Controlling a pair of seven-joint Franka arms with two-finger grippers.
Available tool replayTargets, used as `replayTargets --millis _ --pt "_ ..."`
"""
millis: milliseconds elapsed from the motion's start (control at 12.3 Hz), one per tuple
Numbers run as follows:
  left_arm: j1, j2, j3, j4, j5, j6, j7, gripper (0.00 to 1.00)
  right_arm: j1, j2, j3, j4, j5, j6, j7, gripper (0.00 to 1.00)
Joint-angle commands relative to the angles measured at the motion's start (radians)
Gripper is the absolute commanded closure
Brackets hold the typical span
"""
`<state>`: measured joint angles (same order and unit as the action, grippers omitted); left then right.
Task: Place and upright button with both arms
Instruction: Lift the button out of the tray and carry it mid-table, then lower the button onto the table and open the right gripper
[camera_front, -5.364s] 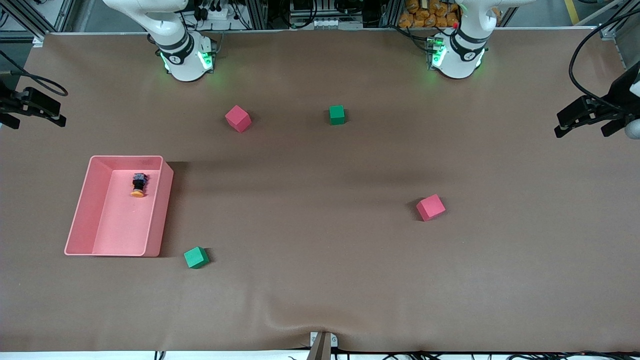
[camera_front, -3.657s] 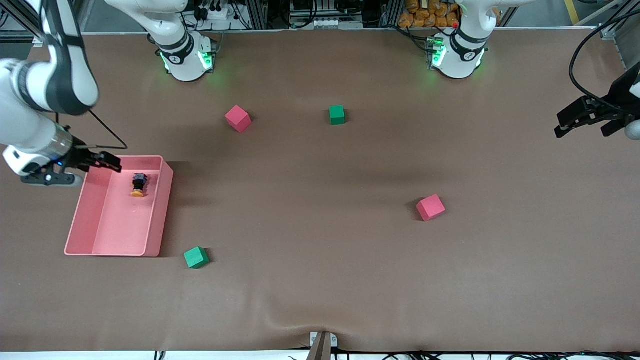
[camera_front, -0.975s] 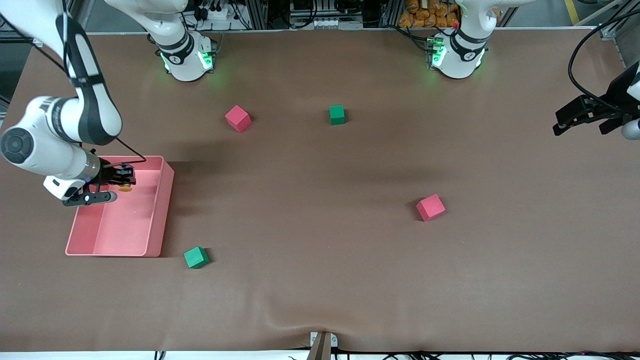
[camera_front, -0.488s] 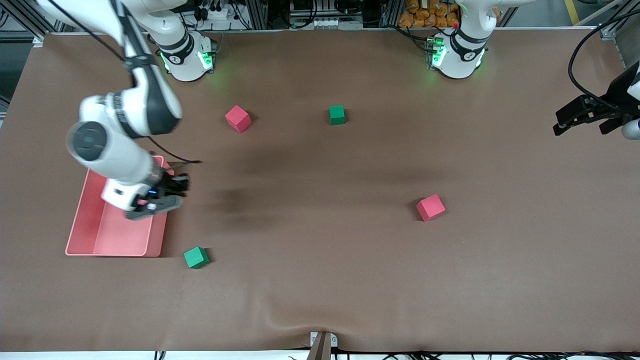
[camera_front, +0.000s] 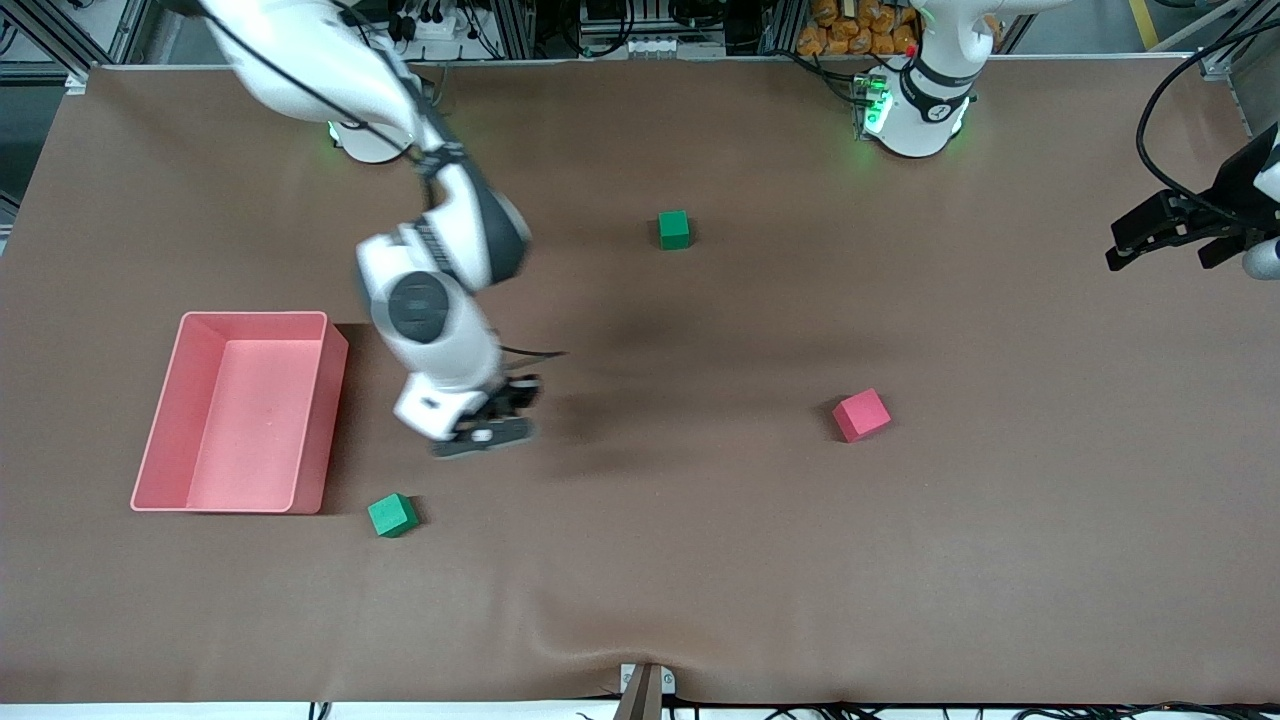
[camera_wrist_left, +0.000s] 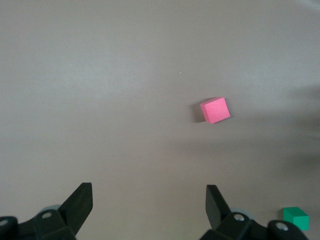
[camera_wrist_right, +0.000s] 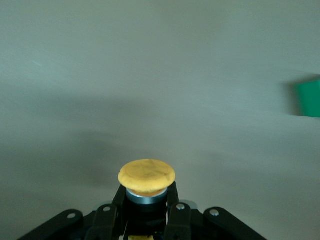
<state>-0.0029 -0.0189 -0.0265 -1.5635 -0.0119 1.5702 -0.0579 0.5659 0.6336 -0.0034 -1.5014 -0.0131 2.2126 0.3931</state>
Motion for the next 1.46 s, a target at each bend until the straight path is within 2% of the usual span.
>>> replayTargets --millis 0,81,244,325,406,488,569,894,1138,1382 --pt "0.003 0.013 -0.001 0.017 -0.005 -0.018 0.020 0.00 0.103 0.147 -0.017 0.118 -0.013 0.149 0.194 0.88" --pt "0.001 0.013 -0.001 0.017 -0.005 -0.016 0.020 0.00 0.133 0.175 -0.017 0.119 -0.013 0.206 0.235 0.88" --pt "-0.002 0.013 -0.001 0.017 -0.005 -0.018 0.018 0.00 0.178 0.218 -0.018 0.168 -0.013 0.225 0.323 0.88" --pt "0.000 0.014 -0.001 0.016 -0.005 -0.016 0.021 0.00 0.198 0.239 -0.018 0.193 -0.013 0.222 0.366 0.86" --pt "-0.002 0.014 -0.003 0.016 -0.007 -0.016 0.020 0.00 0.215 0.256 -0.018 0.207 -0.015 0.222 0.395 0.79" --pt "0.000 0.014 -0.003 0.014 -0.008 -0.018 0.020 0.00 0.229 0.277 -0.018 0.223 -0.015 0.225 0.420 0.56" --pt "0.001 0.014 -0.003 0.013 -0.010 -0.018 0.021 0.00 0.236 0.296 -0.021 0.237 -0.015 0.225 0.447 0.01" --pt "0.003 0.013 -0.003 0.011 -0.014 -0.021 0.021 0.00 0.224 0.275 -0.024 0.240 -0.016 0.216 0.463 0.00" --pt "-0.011 0.025 -0.004 0.013 -0.014 -0.021 0.009 0.00 0.148 0.218 -0.023 0.240 -0.011 0.187 0.446 0.00" --pt "-0.008 0.039 -0.006 0.013 -0.011 -0.021 0.023 0.00 0.060 0.146 -0.021 0.233 -0.010 0.090 0.266 0.00"
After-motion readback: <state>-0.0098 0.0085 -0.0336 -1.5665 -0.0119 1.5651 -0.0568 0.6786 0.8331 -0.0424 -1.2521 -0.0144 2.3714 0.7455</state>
